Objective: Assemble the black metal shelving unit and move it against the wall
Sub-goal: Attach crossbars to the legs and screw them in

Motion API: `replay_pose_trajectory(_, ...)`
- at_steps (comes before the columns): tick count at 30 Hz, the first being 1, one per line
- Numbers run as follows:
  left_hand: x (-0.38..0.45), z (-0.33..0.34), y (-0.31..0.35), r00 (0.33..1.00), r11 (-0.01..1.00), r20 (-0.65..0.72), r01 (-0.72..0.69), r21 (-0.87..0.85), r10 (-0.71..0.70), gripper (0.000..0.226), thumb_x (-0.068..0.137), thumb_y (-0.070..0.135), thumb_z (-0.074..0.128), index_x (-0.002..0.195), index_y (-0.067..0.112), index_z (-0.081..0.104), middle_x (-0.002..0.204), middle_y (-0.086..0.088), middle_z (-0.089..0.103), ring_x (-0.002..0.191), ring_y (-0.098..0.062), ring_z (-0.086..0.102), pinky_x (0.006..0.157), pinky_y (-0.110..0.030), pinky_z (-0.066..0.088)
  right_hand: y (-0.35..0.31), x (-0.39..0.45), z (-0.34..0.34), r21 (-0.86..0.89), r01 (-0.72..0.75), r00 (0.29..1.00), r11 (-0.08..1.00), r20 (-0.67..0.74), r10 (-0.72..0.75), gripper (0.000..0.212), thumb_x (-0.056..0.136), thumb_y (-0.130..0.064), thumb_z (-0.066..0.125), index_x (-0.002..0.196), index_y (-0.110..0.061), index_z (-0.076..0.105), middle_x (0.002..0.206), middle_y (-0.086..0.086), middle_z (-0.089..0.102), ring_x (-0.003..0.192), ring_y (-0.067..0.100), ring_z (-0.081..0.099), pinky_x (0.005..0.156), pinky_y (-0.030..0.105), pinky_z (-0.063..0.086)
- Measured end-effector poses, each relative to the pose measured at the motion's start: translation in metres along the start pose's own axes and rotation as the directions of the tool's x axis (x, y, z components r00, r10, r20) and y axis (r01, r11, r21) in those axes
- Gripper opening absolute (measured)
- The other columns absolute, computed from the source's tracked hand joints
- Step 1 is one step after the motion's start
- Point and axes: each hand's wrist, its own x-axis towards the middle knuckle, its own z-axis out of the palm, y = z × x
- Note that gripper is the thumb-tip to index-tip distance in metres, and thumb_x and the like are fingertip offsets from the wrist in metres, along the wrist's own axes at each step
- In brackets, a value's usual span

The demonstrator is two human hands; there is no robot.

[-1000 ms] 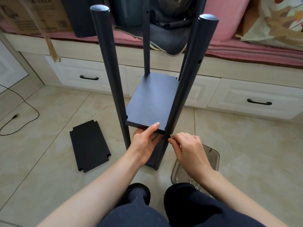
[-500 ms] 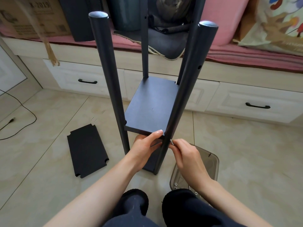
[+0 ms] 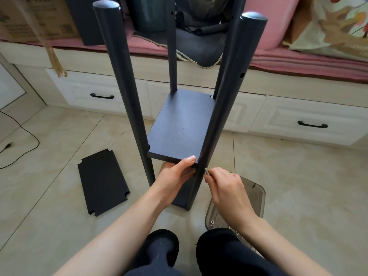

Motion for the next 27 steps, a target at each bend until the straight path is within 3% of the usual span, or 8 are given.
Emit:
replay_pose_trajectory(6,-0.0004,-0.0003,0.0006,1.000,1.000,0.013,-0.001,-0.019,0.002,0.014,0.097,0.021,0.064,0.100,0.018,0.078,0.109,-0.014,0.074,0.105,-0.032,0.071,0.086,-0.030,0.057,0.0023,0.0005,-0.0022,0.018,0.001,0.999,1.000,0.034,-0.002,0.014,0.100,-0.014,0.056,0.086,-0.011,0.058,0.076,-0.003,0.054,0.070,0.021,0.054,0.067,0.041,0.044)
replay_pose_trajectory(10,-0.0010,0.0000,0.0022,1.000,1.000,0.018,-0.011,-0.003,0.011,0.015,0.096,0.025,0.064,0.095,0.030,0.079,0.105,-0.008,0.075,0.105,-0.029,0.072,0.087,-0.031,0.057,0.0052,0.0008,-0.0033,0.025,0.013,0.999,1.000,0.040,-0.014,0.012,0.099,-0.015,0.056,0.088,-0.013,0.059,0.078,-0.005,0.053,0.070,0.019,0.054,0.066,0.039,0.044)
replay_pose_trajectory(19,0.0001,0.0001,0.0026,0.998,0.997,0.053,-0.038,-0.071,0.042,0.013,0.094,0.024,0.067,0.097,0.027,0.079,0.101,-0.005,0.075,0.100,-0.026,0.073,0.085,-0.028,0.056,-0.0015,0.0024,-0.0023,-0.040,-0.017,0.998,0.999,0.052,0.019,0.017,0.099,-0.019,0.056,0.083,-0.017,0.056,0.073,-0.005,0.053,0.070,0.023,0.055,0.069,0.039,0.043)
replay_pose_trajectory(24,0.0007,-0.0016,0.0036,0.997,0.998,0.075,-0.021,-0.062,0.026,0.014,0.091,0.030,0.068,0.100,0.026,0.078,0.105,-0.008,0.074,0.103,-0.027,0.072,0.088,-0.029,0.056,0.0000,0.0052,0.0000,0.159,-0.113,0.987,0.981,0.131,0.092,0.024,0.102,-0.020,0.049,0.081,-0.012,0.057,0.069,-0.006,0.054,0.067,0.018,0.053,0.066,0.039,0.042)
replay_pose_trajectory(27,0.0004,-0.0037,0.0030,0.995,0.998,0.093,-0.016,-0.059,0.021,0.014,0.095,0.027,0.064,0.098,0.025,0.077,0.102,-0.007,0.074,0.101,-0.026,0.072,0.089,-0.030,0.055,0.0016,0.0044,0.0016,0.348,-0.224,0.968,0.910,0.189,0.166,0.027,0.103,-0.021,0.047,0.078,-0.014,0.057,0.059,-0.013,0.051,0.056,0.009,0.044,0.055,0.023,0.031)
